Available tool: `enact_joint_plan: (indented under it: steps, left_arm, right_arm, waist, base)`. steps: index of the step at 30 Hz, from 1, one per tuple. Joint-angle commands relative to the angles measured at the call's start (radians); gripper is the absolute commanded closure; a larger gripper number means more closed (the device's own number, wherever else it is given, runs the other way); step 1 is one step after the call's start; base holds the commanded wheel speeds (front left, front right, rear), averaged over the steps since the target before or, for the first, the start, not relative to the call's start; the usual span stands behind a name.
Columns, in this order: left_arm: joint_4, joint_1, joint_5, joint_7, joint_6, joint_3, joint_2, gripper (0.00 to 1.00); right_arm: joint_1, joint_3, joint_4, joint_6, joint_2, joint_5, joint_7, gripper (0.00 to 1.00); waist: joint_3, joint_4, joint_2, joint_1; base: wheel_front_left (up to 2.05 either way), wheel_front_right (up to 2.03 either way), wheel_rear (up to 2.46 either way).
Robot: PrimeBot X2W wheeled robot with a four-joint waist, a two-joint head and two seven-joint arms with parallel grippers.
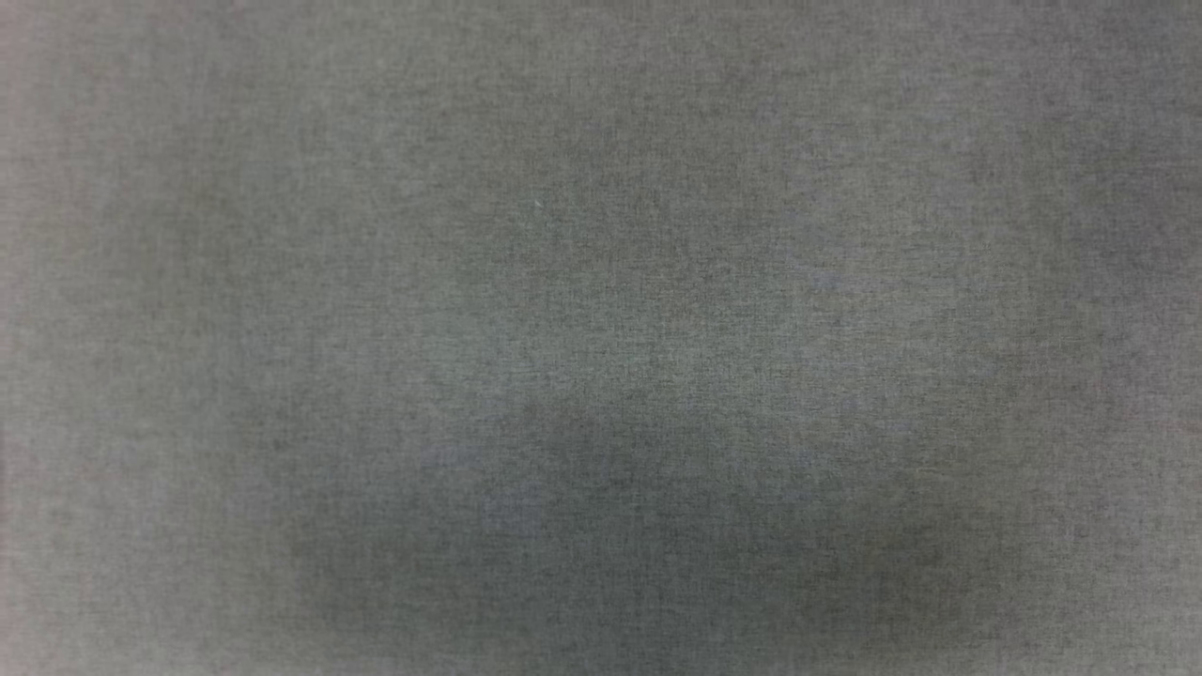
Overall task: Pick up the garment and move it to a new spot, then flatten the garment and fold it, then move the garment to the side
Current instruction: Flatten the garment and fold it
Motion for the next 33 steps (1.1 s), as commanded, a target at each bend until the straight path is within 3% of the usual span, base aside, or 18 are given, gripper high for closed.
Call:
enact_joint_plan:
  steps: [1, 8, 11, 16, 22, 29, 33]
  left_arm:
    - [0.012, 0.036, -0.013, -0.008, -0.007, 0.003, 0.003, 1.00]
    - [-0.059, 0.315, -0.090, -0.002, -0.038, -0.045, -0.028, 1.00]
    - [-0.258, 0.510, -0.112, -0.035, -0.039, -0.108, 0.000, 1.00]
    - [-0.514, 0.869, -0.132, -0.079, -0.037, -0.096, 0.073, 1.00]
    - [-0.690, 1.217, -0.140, -0.083, -0.038, 0.001, 0.046, 1.00]
    - [-0.885, 1.500, -0.113, -0.083, -0.033, 0.052, 0.025, 1.00]
    - [-1.035, 1.606, -0.097, -0.082, -0.038, 0.022, 0.069, 1.00]
  right_arm:
    - [0.039, 0.010, 0.012, -0.005, -0.018, 0.013, 0.006, 1.00]
    - [0.274, 0.159, -0.104, -0.004, -0.060, 0.160, 0.049, 1.00]
    - [0.434, 0.241, -0.228, -0.003, -0.108, 0.247, 0.068, 1.00]
    - [0.710, 0.304, -0.441, -0.003, -0.228, 0.367, 0.092, 1.00]
    - [0.993, 0.282, -0.640, -0.003, -0.327, 0.432, 0.107, 1.00]
    - [1.244, 0.194, -0.807, -0.003, -0.359, 0.445, 0.131, 1.00]
    - [1.370, 0.116, -0.901, -0.003, -0.363, 0.437, 0.162, 1.00]
  waist:
    - [-0.007, 0.004, 0.0000, 0.0000]
    - [-0.036, 0.001, 0.0000, 0.0000]
    - [-0.055, -0.006, 0.0000, 0.0000]
    - [-0.097, -0.008, 0.0000, 0.0000]
    - [-0.150, -0.020, 0.0000, 0.0000]
    - [-0.195, -0.028, 0.0000, 0.0000]
    - [-0.211, -0.020, 0.0000, 0.0000]
  base:
    - [0.00, 0.00, 0.00]
    - [0.00, 0.00, 0.00]
    - [0.00, 0.00, 0.00]
    - [0.00, 0.00, 0.00]
    - [0.00, 0.00, 0.00]
    - [0.00, 0.00, 0.00]
    - [0.00, 0.00, 0.00]
